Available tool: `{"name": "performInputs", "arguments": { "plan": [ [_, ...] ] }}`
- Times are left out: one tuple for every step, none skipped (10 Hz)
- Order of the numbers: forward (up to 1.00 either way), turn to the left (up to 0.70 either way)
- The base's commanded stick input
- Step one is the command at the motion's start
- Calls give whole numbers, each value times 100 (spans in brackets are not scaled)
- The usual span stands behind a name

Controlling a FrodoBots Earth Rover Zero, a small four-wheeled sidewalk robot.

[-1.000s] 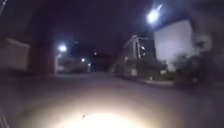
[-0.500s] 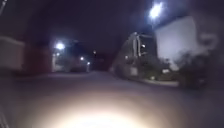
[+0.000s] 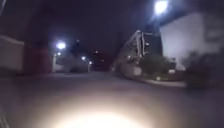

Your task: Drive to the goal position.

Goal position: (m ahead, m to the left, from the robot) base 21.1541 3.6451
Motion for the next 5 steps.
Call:
{"name": "performInputs", "arguments": {
  "plan": [
    [70, 0],
    [70, 0],
    [70, -13],
    [70, -35],
    [70, -35]
  ]
}}
